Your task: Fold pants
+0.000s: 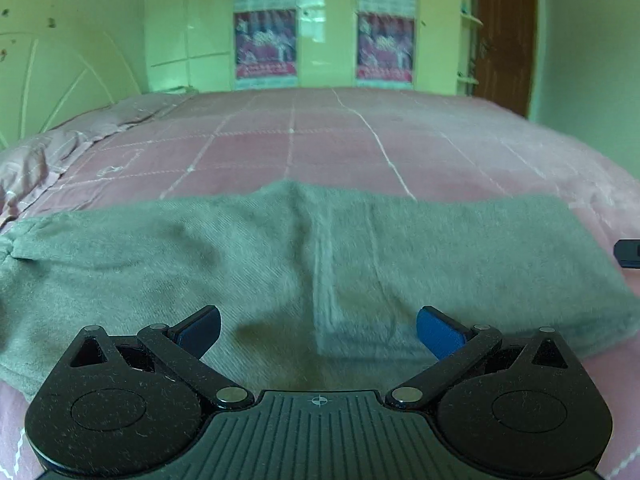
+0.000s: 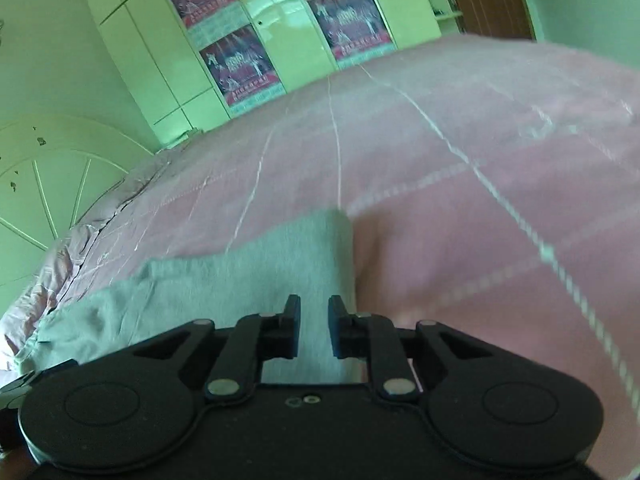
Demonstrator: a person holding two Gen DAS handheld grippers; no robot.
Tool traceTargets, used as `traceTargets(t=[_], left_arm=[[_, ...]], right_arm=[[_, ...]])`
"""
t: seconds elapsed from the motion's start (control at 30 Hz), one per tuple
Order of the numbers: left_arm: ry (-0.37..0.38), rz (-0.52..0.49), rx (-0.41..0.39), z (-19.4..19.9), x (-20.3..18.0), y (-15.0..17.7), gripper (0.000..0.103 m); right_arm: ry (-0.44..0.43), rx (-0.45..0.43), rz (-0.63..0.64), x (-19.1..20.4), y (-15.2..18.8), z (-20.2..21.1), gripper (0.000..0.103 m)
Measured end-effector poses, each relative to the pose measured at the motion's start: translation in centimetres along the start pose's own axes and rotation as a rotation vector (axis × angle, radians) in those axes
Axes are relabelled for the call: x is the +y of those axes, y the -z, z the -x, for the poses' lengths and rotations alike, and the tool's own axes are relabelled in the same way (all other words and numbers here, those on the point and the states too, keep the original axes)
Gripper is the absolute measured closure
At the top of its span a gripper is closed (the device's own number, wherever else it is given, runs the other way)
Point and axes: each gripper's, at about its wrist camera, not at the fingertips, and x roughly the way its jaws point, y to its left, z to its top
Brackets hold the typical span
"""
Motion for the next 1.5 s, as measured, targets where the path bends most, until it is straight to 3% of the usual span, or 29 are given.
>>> traceTargets(t=[0.13,0.2,0.3,0.33,0.4,0.47,0.53,0.77,0.93,1.0,1.07,1.13,1.2,1.33,1.43,1.5], left_arm=[[-0.045,0.031,0.042,-1.9,0.8,-1.3,0.000],[-0.018,0.062,0.105,-3.4,1.5,-1.2,0.000],[-0.001,0.082,0.103,-3.8,1.8,-1.0,0.000],[-0.012,0.088,0.091,-3.5,1.8,-1.1,0.000],[-0.052,0.097,0.050,-2.9,2.2,-1.4,0.000],[-0.075,0.125,0.073,-3.6,2.9,-1.1,0.000],[-0.061,0.120,0.082,-4.6,3.2,-0.5,0.000],[-0.042,0.109,0.091,-3.5,3.9,-0.8,0.000],[-0.035,0.113,0.072,-1.4,4.8,0.1,0.000],[-0.046,0.108,0.076,-0.7,5.3,0.5,0.000],[-0.045,0.075,0.091,0.0,5.8,1.1,0.000],[-0.049,0.059,0.053,1.9,6.8,1.7,0.000],[-0.050,0.093,0.006,3.8,8.5,2.1,0.000],[-0.071,0.270,-0.031,6.1,15.0,3.4,0.000],[-0.108,0.421,-0.015,5.6,20.3,4.7,0.000],[-0.081,0.534,-0.019,4.6,23.4,5.5,0.000]], right_arm=[[0.012,-0.006,0.058,0.9,-3.0,-3.1,0.095],[0.025,-0.006,0.079,1.2,-3.9,-5.3,0.095],[0.073,0.116,0.084,0.7,-3.7,-9.5,0.095],[0.075,0.119,0.088,0.6,-3.6,-9.7,0.095],[0.053,0.047,0.103,1.1,-3.7,-8.1,0.093],[0.044,0.006,0.114,1.3,-3.1,-7.6,0.091],[0.064,0.111,0.146,1.1,-2.1,-9.5,0.091],[0.004,-0.044,0.104,2.3,-0.6,-3.3,0.082],[-0.006,-0.027,0.102,3.0,2.9,-0.8,0.080],[0.012,0.057,0.081,2.7,3.9,-1.3,0.079],[0.023,0.024,0.075,3.3,3.7,-0.2,0.077],[-0.023,-0.039,0.066,4.0,3.5,1.5,0.071],[-0.046,-0.042,0.103,4.7,3.6,2.0,0.061],[-0.055,-0.045,0.071,4.6,4.1,2.4,0.061],[-0.040,-0.045,0.032,4.3,4.6,2.2,0.061],[-0.033,-0.040,0.035,4.4,5.1,2.0,0.060]])
